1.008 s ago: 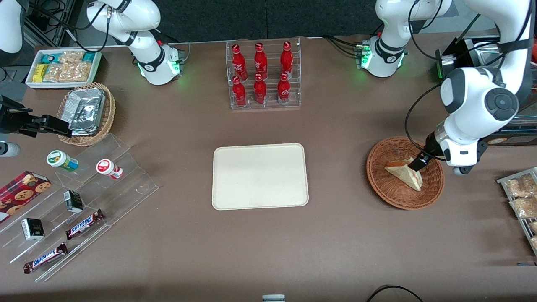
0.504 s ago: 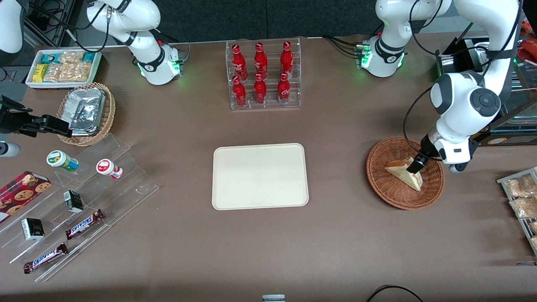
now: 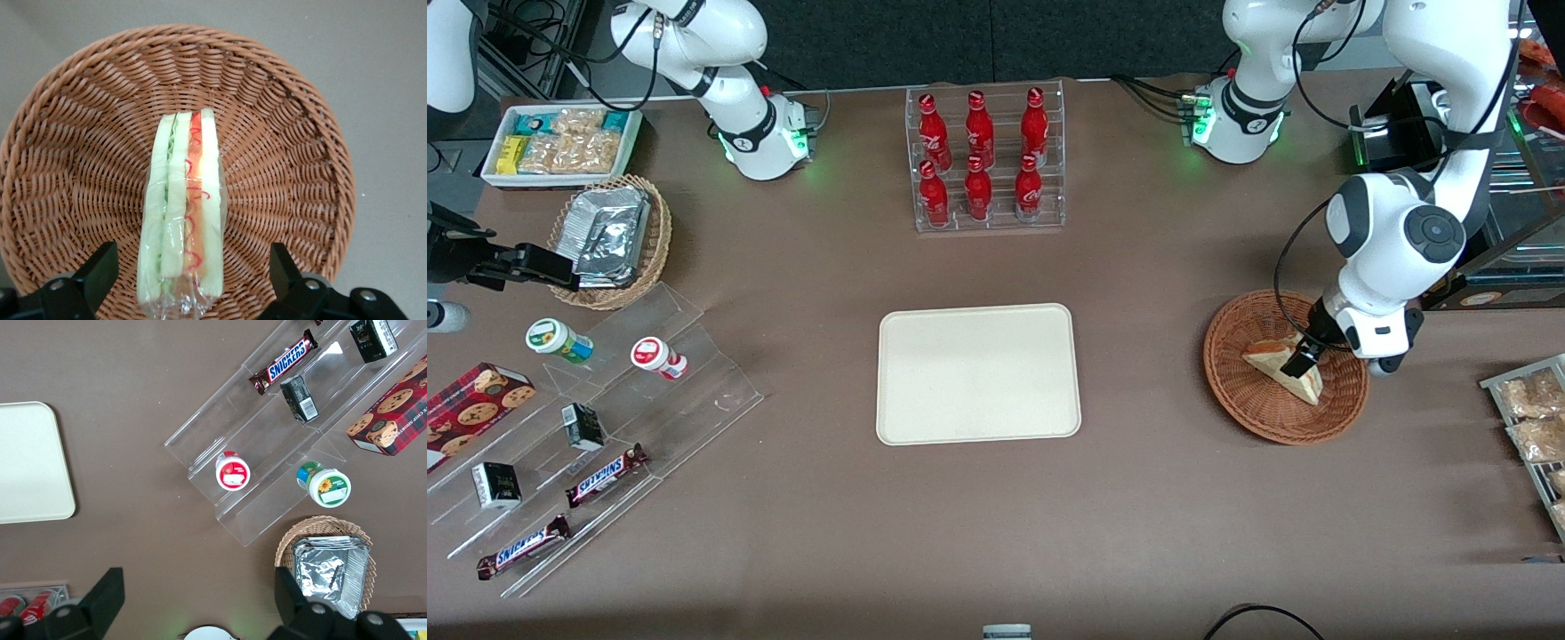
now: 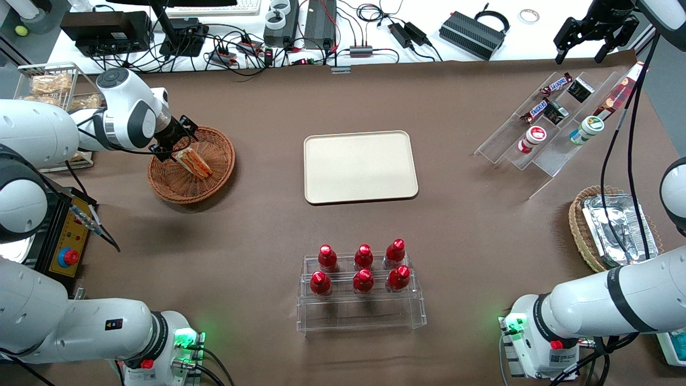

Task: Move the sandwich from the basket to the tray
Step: 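Lower the left gripper and close it on the wrapped sandwich, then lift the sandwich up out of the basket with the left gripper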

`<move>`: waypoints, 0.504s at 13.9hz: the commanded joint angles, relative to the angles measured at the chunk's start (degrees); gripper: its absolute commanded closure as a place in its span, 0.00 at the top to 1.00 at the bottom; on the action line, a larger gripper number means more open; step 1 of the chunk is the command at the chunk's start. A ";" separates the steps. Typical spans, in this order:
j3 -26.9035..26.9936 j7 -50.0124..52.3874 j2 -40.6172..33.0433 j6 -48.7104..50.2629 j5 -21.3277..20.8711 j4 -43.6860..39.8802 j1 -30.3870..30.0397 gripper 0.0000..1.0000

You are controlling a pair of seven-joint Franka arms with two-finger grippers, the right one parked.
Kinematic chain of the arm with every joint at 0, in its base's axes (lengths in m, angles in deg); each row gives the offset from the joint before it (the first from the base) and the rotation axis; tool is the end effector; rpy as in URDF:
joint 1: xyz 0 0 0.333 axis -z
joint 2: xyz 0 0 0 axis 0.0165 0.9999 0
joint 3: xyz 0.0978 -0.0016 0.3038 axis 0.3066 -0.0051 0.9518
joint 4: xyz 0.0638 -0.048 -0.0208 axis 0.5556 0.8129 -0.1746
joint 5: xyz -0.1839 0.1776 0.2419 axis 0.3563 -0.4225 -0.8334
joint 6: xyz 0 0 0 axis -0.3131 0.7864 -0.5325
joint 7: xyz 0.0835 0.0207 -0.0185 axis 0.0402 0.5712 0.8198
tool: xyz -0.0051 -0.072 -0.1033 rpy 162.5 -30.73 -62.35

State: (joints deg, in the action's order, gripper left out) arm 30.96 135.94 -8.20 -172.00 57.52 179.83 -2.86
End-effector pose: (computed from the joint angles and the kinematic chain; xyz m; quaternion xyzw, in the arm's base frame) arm 0.5072 -0.0161 0.2951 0.9030 0.4272 0.0339 0.0312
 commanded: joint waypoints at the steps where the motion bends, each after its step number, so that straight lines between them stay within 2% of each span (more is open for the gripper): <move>1: -0.29 0.74 1.07 -2.14 0.12 1.21 -0.28 1.00; 4: -0.29 0.74 1.77 -2.58 0.12 1.21 -0.19 1.00; 5: -0.29 0.74 1.77 -2.58 0.12 1.21 -0.19 0.97; 6: -0.29 0.83 1.77 -2.49 0.12 1.12 -0.19 0.75; 7: -0.29 0.83 1.77 -2.23 0.12 1.12 -0.19 0.48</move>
State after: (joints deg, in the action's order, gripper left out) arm 30.96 135.96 -6.16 -173.33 57.52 180.39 -2.86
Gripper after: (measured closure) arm 0.070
